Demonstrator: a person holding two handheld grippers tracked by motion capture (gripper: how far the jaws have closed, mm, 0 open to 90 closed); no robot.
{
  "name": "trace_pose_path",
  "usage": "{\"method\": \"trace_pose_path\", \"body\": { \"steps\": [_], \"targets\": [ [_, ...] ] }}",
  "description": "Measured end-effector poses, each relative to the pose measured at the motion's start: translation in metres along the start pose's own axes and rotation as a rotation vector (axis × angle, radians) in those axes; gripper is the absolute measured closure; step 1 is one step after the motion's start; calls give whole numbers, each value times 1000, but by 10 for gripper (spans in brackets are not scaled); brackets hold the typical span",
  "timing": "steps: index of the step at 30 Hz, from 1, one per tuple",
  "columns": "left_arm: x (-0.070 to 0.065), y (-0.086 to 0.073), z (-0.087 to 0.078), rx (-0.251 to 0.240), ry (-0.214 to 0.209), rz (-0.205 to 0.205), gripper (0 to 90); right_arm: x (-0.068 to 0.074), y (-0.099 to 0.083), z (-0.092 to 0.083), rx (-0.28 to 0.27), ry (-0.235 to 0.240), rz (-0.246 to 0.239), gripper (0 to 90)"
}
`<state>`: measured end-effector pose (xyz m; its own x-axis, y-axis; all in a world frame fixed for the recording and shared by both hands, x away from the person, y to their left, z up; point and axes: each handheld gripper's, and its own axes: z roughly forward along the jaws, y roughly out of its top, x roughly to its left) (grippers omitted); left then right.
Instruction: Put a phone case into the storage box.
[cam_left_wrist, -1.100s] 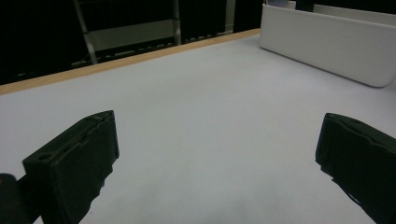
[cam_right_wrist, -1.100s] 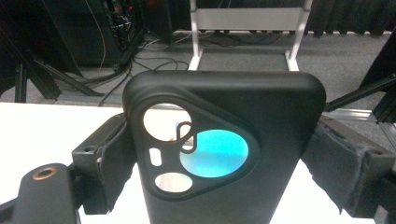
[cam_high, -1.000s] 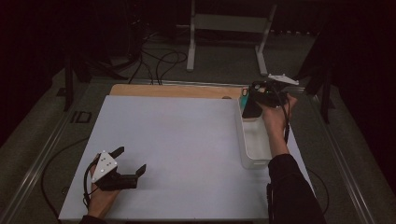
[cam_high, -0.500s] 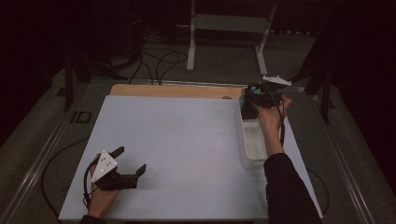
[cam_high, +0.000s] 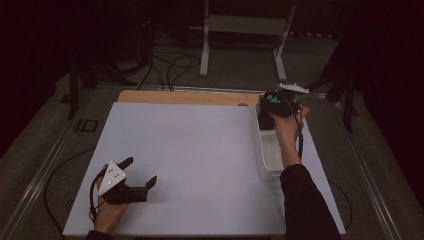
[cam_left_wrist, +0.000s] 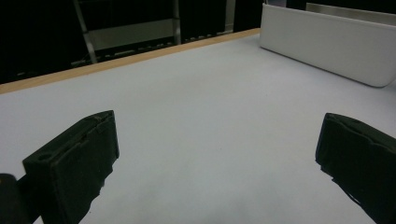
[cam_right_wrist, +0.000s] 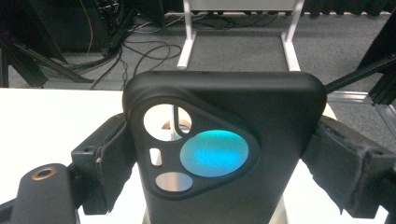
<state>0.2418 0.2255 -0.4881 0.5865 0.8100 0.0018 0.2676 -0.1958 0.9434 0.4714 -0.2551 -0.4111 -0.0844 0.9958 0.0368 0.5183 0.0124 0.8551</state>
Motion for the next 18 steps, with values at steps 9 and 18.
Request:
{"method": "trace_pose_path", "body": {
  "steps": [9,18],
  "targets": [
    [0,0,-1,-3,2,-3,0,1,-4,6,12,-11,5,140],
    [0,0,-1,-4,2,-4,0,3,-7,15,29,-29,2,137]
  ]
}}
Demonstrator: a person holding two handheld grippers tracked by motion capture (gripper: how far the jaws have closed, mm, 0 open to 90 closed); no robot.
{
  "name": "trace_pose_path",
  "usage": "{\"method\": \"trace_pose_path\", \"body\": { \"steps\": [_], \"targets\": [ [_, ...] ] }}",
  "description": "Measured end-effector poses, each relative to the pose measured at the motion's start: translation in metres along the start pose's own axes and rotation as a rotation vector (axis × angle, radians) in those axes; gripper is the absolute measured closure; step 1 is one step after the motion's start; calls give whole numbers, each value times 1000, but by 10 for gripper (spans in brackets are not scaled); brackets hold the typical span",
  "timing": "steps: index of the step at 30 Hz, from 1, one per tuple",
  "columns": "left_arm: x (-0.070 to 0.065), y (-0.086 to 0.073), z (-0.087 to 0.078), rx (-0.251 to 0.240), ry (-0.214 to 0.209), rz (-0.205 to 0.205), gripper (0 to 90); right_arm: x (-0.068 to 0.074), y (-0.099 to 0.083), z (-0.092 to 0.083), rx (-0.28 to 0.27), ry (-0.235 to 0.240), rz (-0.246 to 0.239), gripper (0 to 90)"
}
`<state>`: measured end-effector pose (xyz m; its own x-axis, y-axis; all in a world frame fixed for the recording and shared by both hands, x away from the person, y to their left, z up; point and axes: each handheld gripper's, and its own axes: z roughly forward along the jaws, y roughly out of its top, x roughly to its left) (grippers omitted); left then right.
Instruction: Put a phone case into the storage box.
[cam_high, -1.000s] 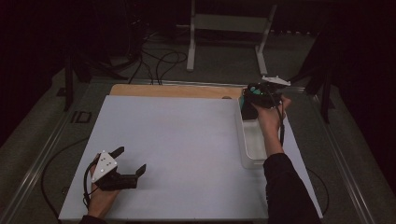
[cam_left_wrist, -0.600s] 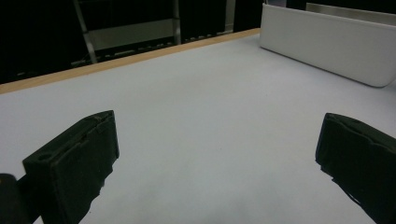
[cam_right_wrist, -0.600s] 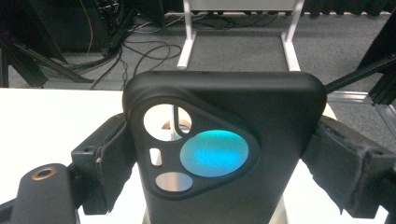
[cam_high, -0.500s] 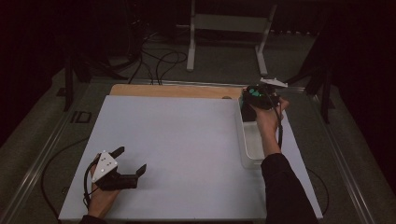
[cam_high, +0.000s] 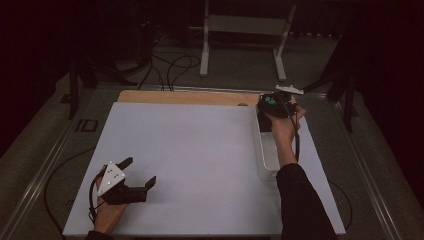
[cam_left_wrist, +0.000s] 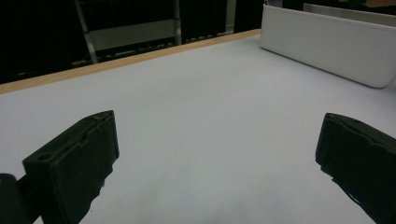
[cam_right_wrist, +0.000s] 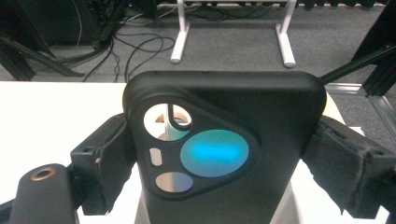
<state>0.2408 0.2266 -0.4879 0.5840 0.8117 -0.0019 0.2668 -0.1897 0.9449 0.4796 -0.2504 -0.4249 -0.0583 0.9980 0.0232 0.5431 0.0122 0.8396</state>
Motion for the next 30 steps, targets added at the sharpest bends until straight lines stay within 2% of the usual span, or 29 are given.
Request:
{"method": "trace_pose_path", "body": {
  "steps": [16,24,30],
  "targets": [
    [-1,0,0,3,-3,-2,0,6,-2,12,20,-15,-47,134],
    [0,-1,1,4,-4,-5,0,9,0,19,28,-26,-50,129],
    [1,0,0,0,-4,-9,0,6,1,19,29,-11,-36,106]
  ]
}}
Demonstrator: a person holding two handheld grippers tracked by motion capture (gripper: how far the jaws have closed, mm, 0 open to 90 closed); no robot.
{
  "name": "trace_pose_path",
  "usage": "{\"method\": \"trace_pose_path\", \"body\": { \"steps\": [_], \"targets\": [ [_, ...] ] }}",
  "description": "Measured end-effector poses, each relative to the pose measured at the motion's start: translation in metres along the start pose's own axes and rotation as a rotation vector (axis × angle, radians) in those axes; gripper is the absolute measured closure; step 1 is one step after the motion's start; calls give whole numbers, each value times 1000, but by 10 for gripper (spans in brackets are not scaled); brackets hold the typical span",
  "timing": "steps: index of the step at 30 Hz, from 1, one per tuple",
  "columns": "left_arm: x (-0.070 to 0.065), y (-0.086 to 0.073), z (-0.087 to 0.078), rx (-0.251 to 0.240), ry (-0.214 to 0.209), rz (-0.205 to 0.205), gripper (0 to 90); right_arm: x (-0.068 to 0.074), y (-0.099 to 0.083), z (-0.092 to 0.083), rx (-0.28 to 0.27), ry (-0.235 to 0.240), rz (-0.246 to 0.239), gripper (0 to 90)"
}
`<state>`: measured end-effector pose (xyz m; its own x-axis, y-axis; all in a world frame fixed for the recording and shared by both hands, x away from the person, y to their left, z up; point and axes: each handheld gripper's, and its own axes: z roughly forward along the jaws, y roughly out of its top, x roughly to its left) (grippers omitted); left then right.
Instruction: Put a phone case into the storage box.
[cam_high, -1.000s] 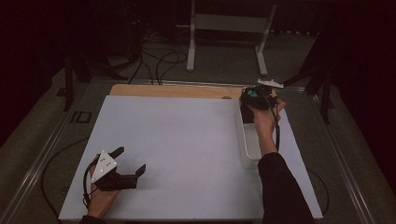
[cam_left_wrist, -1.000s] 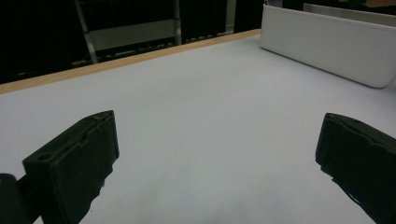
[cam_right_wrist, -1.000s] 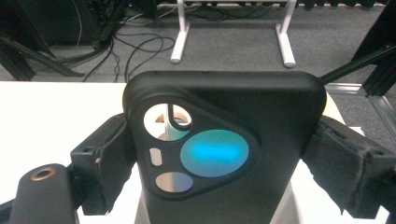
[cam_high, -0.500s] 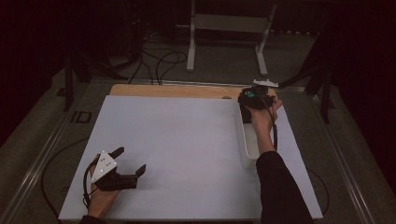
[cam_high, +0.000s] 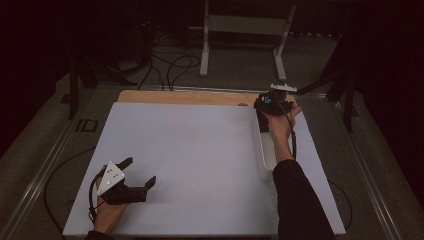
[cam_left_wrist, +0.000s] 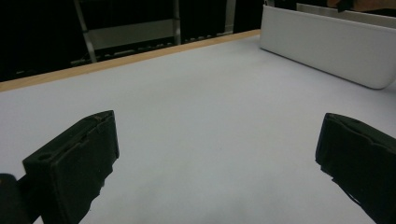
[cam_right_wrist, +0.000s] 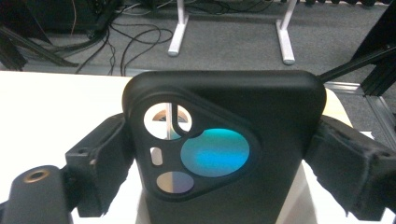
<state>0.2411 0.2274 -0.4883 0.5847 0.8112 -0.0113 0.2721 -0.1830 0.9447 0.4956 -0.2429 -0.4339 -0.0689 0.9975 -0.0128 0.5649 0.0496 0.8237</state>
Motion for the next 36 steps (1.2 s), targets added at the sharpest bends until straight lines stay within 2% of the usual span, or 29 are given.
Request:
{"method": "trace_pose_path", "body": {
  "steps": [7,11,17,22,31,33,36],
  "targets": [
    [0,0,0,2,0,2,0,-2,0,0,3,25,22,84],
    [0,0,0,1,1,0,0,-4,2,-5,-21,17,21,85],
    [0,0,0,8,-1,1,0,-6,2,-13,-35,39,19,85],
    [1,0,0,13,2,-2,0,-4,-1,-24,-40,84,8,85],
    [4,1,-1,18,20,-18,0,6,-16,-54,-35,184,-62,86],
    [5,1,-2,18,26,-21,0,9,-19,-61,-49,196,-79,86],
    [6,2,-3,17,29,-25,0,11,-24,-75,-68,231,-78,91]
  ]
}}
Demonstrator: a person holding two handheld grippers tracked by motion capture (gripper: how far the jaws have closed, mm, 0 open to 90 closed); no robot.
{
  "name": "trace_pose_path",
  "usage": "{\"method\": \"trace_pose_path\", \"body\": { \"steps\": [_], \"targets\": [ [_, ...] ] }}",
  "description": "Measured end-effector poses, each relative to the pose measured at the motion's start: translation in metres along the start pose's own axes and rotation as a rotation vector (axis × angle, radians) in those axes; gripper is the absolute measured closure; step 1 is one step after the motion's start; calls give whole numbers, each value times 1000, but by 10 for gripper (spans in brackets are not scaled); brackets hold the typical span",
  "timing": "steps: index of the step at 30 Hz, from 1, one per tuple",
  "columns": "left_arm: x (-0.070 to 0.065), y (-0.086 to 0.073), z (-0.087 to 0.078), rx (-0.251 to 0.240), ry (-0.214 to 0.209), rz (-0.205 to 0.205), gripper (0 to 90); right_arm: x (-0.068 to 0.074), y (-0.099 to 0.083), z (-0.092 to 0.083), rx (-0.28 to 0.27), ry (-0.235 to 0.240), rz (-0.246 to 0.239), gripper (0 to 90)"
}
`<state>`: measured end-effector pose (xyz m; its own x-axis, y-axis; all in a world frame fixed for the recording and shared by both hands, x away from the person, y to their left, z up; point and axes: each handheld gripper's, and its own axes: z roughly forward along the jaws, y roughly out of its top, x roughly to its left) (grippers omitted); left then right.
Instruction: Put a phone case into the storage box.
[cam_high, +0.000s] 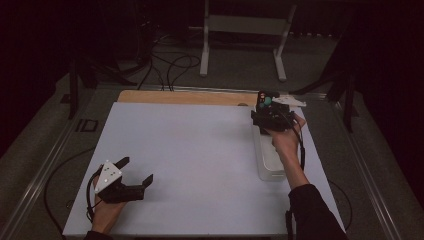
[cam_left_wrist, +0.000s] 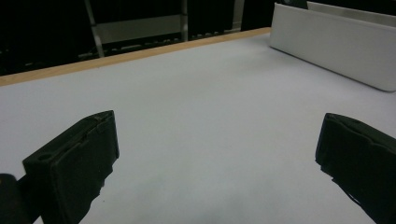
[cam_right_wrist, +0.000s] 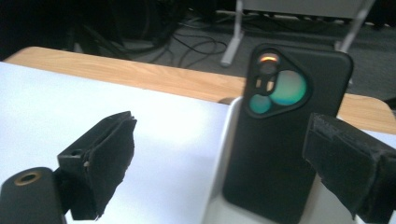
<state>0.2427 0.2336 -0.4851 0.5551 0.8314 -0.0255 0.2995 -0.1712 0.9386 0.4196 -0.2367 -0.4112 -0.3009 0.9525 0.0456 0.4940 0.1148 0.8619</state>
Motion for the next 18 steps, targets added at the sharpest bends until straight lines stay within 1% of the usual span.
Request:
{"method": "trace_pose_path", "body": {
  "steps": [6,8,10,13,16,18],
  "targets": [
    [1,3,-3,1,7,-3,0,13,-11,-25,-28,64,-27,91],
    [2,4,-4,4,10,-9,0,17,-14,-31,-34,82,-37,92],
    [3,5,-5,10,9,-14,0,21,-19,-37,-37,92,-64,91],
    [5,5,-6,18,9,-22,0,26,-26,-45,-31,111,-87,92],
    [6,6,-7,20,5,-22,0,29,-34,-52,-41,131,-103,92],
    [6,7,-8,17,-1,-22,0,30,-40,-57,-49,143,-104,92]
  ]
}}
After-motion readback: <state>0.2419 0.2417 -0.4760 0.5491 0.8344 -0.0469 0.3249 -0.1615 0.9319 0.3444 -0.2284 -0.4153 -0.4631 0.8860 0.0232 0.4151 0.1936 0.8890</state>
